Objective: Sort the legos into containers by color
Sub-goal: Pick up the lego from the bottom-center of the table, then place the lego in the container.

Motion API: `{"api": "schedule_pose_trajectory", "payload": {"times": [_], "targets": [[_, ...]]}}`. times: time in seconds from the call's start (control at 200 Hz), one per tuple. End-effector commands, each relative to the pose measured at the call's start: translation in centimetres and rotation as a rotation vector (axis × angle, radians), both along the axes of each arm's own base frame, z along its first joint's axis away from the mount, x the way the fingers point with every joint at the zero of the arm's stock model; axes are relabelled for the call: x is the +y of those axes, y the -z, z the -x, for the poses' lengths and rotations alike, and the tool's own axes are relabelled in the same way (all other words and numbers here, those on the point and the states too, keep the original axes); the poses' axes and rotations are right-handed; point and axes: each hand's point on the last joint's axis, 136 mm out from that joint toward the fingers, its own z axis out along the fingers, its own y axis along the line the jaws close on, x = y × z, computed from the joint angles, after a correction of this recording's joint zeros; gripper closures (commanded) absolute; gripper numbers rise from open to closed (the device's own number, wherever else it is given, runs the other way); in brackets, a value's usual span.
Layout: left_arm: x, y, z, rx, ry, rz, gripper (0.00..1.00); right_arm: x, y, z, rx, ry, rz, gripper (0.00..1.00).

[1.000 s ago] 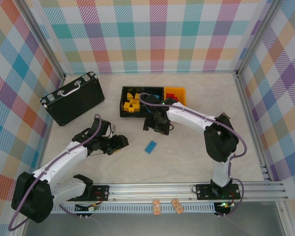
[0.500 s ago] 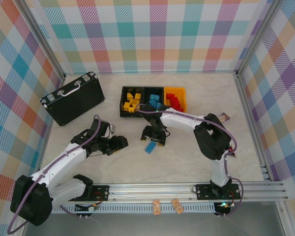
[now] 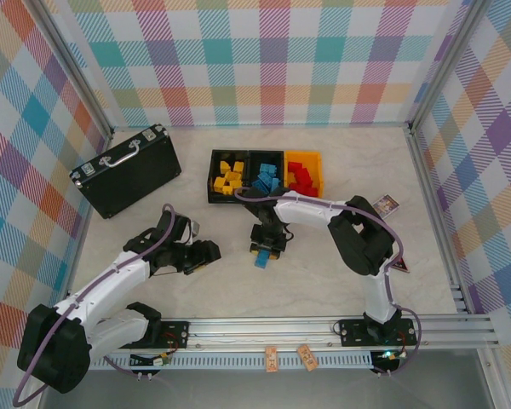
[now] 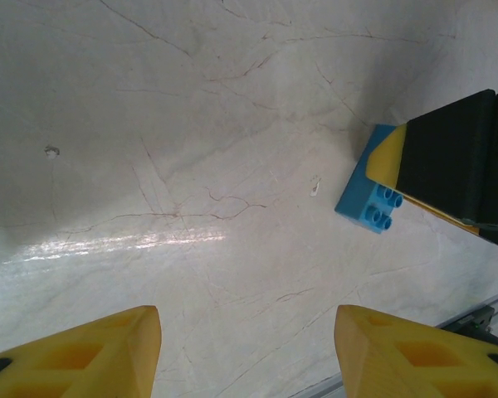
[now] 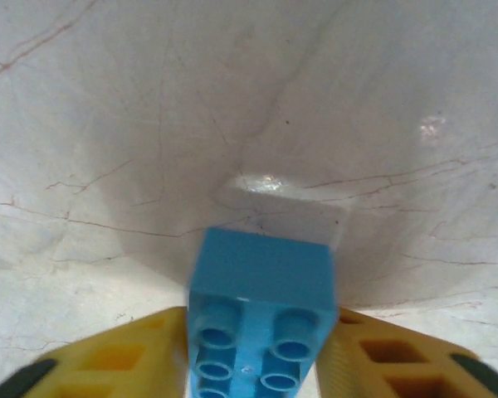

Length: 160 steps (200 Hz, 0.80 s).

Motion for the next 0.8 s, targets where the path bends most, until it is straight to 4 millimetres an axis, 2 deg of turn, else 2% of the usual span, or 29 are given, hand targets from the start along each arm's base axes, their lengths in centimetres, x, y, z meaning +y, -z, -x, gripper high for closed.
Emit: {"api": "schedule_pose_trajectory", "payload": {"times": [0.0, 0.135, 0.415, 0.6, 0.795], "targets": [[0.4, 0.0, 0.2, 0.003, -0.020, 0.005, 0.43, -0.2, 0.0, 0.3, -0.003, -0.015, 0.015, 0.68], [0.3, -0.3, -0.2, -0.011, -0.028, 0.011, 0.43, -0.2, -1.3, -0.6, -0.055, -0.042, 0.014, 0.73], [-0.9, -1.2, -2.6, -0.045, -0.033, 0.043, 0.43, -0.6, -6.0, -3.4, -0.225, -0.129, 0.020, 0.74], [-2.1, -1.8, -4.6, -0.060, -0.037, 0.070, 0.43, -1.2, -9.2, -6.7, -0.320, -0.167, 0.001, 0.74], [-3.3, -3.1, -6.7, -0.100, -0.041, 0.094, 0.43, -2.1, -11.8, -11.8, -0.409, -0.158, -0.022, 0.74]]}}
